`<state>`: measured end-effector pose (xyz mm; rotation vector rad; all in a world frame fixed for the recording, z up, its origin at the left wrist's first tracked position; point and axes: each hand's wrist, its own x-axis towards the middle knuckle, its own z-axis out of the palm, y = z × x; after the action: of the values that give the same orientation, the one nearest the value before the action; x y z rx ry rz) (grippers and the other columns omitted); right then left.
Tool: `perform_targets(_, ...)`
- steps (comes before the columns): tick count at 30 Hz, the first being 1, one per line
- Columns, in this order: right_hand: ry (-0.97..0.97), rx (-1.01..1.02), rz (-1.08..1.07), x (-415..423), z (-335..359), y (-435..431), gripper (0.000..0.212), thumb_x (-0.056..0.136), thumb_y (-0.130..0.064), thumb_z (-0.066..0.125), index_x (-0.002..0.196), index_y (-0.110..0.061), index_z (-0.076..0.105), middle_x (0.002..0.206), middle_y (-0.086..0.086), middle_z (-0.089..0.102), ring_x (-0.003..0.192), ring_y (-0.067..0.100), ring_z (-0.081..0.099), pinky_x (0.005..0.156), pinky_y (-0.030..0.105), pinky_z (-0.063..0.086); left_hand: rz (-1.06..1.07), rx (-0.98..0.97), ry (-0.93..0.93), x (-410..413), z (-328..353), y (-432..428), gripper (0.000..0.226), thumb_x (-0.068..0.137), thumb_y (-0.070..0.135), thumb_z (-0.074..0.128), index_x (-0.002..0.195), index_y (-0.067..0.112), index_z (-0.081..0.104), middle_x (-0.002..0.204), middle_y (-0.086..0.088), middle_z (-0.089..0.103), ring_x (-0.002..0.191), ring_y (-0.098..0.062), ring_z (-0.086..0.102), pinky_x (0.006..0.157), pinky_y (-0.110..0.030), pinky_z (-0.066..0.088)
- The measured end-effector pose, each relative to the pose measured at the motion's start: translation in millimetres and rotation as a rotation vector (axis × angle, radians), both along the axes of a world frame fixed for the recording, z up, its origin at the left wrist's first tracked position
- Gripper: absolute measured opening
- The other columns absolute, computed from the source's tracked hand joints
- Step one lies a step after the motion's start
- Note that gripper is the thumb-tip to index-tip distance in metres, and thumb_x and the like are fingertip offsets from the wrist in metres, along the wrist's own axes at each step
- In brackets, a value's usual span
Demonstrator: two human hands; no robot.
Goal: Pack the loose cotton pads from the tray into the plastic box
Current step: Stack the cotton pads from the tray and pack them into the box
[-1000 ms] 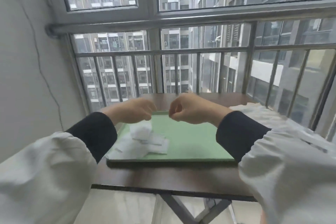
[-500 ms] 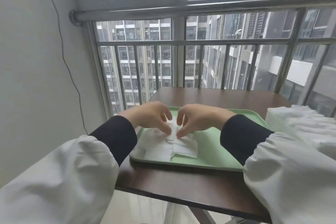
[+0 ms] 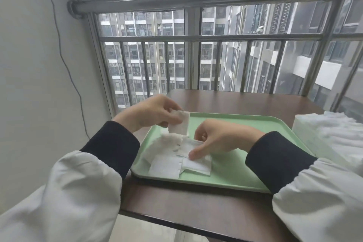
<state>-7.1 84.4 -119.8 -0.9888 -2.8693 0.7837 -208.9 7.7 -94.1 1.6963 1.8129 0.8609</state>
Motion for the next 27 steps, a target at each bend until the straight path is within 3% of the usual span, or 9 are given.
perform_targets(4,0.144,-0.096,-0.019,7.8,4.9,1.5,0.017,0.079,-0.031,0.081,0.078,-0.022,0.066,0.065,-0.012,0.064,0.055,0.006,0.055,0.051,0.019,0.042,0.077,0.153,-0.300,0.1,-13.5,-0.1,0.013,0.086,0.014,0.079,0.098,0.017,0.075,0.103,-0.013,0.073,0.086,-0.019,0.073,0.075,-0.027,0.060)
perform_targets(7,0.364,-0.251,-0.071,15.6,10.3,5.4,0.007,0.087,-0.016,0.074,0.090,-0.012,0.069,0.075,0.000,0.070,0.066,0.011,0.061,0.061,0.026,0.049,0.114,0.224,-0.472,-1.1,-21.0,-0.9,0.013,0.087,0.008,0.076,0.099,0.013,0.075,0.094,-0.011,0.075,0.083,-0.024,0.075,0.068,-0.029,0.059)
perform_targets(11,0.622,-0.449,-0.085,18.3,14.2,9.6,0.009,0.090,-0.010,0.072,0.098,-0.007,0.070,0.078,0.002,0.072,0.069,0.013,0.063,0.064,0.025,0.051,0.181,0.286,-0.503,2.6,-26.6,2.2,0.013,0.084,0.013,0.081,0.096,0.011,0.075,0.083,-0.005,0.075,0.073,-0.021,0.075,0.061,-0.029,0.059)
perform_targets(15,0.813,-0.656,-0.063,14.3,15.4,5.8,0.018,0.087,-0.007,0.073,0.103,-0.001,0.068,0.082,0.009,0.073,0.070,0.016,0.067,0.064,0.025,0.056,0.161,0.298,-0.571,10.6,-27.2,3.2,0.021,0.086,0.024,0.079,0.103,0.011,0.076,0.090,-0.012,0.078,0.082,-0.025,0.077,0.065,-0.028,0.060)
perform_targets(20,0.874,-0.681,-0.133,9.5,12.4,1.8,0.015,0.086,-0.010,0.076,0.097,-0.004,0.069,0.076,0.010,0.073,0.065,0.016,0.068,0.061,0.025,0.057,0.077,0.292,-0.646,19.0,-24.6,2.7,0.015,0.095,0.018,0.068,0.107,0.014,0.076,0.100,-0.014,0.078,0.094,-0.029,0.076,0.073,-0.030,0.061)
perform_targets(27,0.785,-0.579,-0.206,8.7,11.2,-1.0,0.021,0.086,-0.026,0.078,0.098,-0.009,0.072,0.080,0.005,0.076,0.065,0.013,0.068,0.059,0.023,0.053,-0.050,0.253,-0.711,29.0,-20.8,-0.2,0.021,0.103,0.012,0.053,0.111,0.006,0.072,0.107,-0.020,0.075,0.099,-0.031,0.074,0.079,-0.031,0.061)
